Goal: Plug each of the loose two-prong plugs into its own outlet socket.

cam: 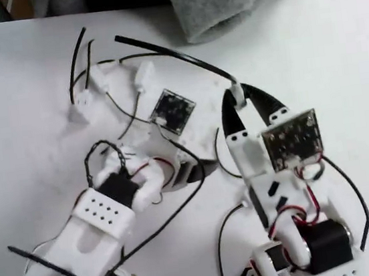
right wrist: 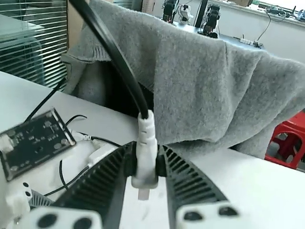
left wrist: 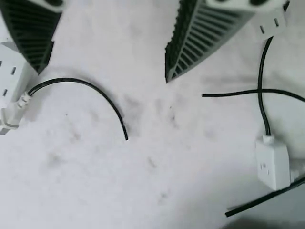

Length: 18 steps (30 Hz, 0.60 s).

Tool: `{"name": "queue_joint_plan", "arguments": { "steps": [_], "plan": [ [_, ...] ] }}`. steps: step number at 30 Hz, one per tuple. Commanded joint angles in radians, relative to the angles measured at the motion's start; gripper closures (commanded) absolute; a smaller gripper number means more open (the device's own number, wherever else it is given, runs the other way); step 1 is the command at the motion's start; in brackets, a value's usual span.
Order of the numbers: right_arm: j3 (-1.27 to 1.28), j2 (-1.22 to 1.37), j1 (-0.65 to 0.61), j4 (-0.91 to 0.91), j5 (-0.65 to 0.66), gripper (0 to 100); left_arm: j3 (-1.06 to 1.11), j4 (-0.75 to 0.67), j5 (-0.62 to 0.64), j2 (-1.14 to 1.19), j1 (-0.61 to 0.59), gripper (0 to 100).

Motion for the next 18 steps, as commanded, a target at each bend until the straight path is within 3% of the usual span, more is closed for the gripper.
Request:
{"name": "queue_joint_plan", "arguments": {
  "steps": [1,5,12,18],
  "plan": [
    [0.028,-0.012,0.018,-0.048,-0.069,97.9,-0.061,-0.015,-0.006,-0.005,0.036,64],
    [0.040,-0.012,0.079,-0.056,-0.158,97.9,-0.066,-0.035,0.071,-0.050,0.033,64],
    [0.166,-0.084,0.088,-0.140,-0.247,97.9,-0.052,-0.120,0.334,-0.216,0.036,64],
    [0.338,-0.367,-0.024,-0.196,-0.245,98.0,0.000,-0.261,0.356,-0.223,0.065,64]
  ]
}}
